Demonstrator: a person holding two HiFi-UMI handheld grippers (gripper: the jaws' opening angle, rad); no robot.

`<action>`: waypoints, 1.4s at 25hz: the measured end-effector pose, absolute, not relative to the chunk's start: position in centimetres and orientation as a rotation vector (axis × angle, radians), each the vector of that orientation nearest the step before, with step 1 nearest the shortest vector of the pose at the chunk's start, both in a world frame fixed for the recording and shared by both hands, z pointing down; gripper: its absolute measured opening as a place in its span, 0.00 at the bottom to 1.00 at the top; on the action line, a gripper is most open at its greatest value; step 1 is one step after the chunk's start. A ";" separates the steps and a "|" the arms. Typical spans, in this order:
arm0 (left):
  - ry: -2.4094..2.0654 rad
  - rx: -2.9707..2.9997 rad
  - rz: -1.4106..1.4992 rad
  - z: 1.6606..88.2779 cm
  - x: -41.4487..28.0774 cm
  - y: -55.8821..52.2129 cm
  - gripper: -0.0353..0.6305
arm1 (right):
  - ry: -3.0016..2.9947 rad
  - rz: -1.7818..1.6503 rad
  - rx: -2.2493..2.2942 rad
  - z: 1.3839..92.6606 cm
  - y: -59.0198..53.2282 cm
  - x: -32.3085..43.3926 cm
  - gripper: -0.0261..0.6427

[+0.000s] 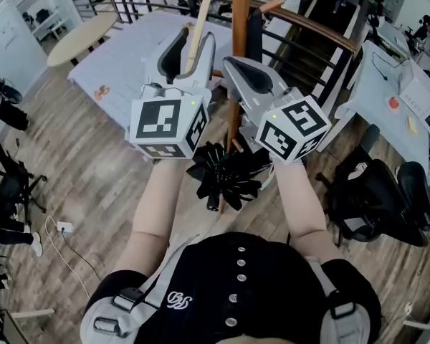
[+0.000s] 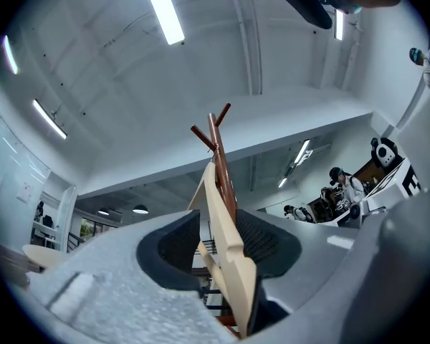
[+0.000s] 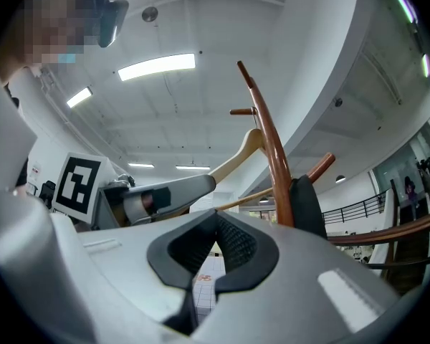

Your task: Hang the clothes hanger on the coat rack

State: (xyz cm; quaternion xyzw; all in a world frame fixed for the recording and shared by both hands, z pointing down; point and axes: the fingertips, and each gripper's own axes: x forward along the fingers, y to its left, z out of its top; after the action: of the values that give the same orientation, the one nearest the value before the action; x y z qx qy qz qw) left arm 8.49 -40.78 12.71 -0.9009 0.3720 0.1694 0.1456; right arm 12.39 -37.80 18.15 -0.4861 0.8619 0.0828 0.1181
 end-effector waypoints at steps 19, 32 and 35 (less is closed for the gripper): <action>1.071 -2.698 0.412 17.6 6.6 -35.8 0.30 | 2.497 0.138 -1.490 21.7 -34.2 12.4 0.04; 0.993 -2.875 0.205 25.5 8.1 -33.5 0.30 | 2.540 0.080 -1.563 25.3 -32.2 12.3 0.04; 0.951 -2.928 0.153 27.3 8.8 -32.8 0.30 | 2.543 0.050 -1.577 26.4 -31.7 12.7 0.04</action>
State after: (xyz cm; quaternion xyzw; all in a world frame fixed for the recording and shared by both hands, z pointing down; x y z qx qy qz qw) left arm 8.81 -32.75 27.33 -0.9495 0.3085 0.0497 0.0297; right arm 12.72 -31.70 26.39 -0.5255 0.8474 0.0167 0.0741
